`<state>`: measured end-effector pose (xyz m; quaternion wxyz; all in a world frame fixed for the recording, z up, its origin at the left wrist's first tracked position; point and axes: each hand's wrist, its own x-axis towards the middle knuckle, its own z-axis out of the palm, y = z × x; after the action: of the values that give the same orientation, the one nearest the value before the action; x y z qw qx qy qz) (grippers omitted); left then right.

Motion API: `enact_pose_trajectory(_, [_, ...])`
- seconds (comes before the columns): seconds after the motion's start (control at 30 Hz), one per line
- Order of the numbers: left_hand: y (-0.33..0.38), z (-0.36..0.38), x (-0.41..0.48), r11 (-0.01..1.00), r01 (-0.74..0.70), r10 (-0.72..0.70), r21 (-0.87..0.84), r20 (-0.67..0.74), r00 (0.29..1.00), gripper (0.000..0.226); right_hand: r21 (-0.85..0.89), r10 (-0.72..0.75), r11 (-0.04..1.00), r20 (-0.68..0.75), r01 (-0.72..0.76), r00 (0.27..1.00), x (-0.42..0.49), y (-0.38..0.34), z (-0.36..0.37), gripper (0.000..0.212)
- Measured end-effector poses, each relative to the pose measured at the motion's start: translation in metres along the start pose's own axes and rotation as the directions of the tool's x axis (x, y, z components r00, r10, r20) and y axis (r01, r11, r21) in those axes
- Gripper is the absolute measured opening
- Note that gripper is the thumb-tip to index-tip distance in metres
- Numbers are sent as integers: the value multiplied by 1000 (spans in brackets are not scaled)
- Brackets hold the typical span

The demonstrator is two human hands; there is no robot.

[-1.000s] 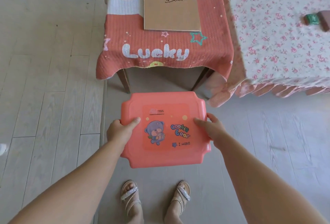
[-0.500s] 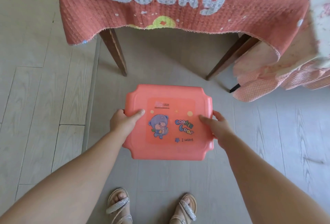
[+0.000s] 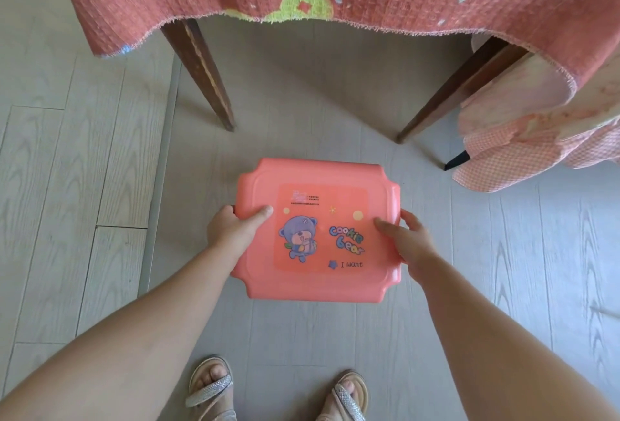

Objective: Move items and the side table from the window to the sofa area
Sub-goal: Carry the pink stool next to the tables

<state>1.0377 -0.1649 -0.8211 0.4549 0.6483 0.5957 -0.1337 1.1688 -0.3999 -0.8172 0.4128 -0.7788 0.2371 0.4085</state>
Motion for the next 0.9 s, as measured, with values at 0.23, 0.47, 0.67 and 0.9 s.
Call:
enact_pose_trajectory(0.23, [-9,8,5,1000,5,-5,25,-6,1000,54,-29,37,999,30,-36,999,7,9,4,64])
enact_pose_trajectory(0.47, [-14,10,0,998,-14,14,63,-13,1000,55,-96,-3,995,-23,1,1000,4,14,8,67])
enact_pose_trajectory(0.67, [3,-2,-46,993,-10,11,118,-9,1000,54,-263,-55,964,-68,36,996,-43,-2,11,63])
enact_pose_trajectory(0.9, [45,-68,-147,996,-1,-3,89,45,999,75,-270,2,963,-53,-16,999,-166,-37,-15,59])
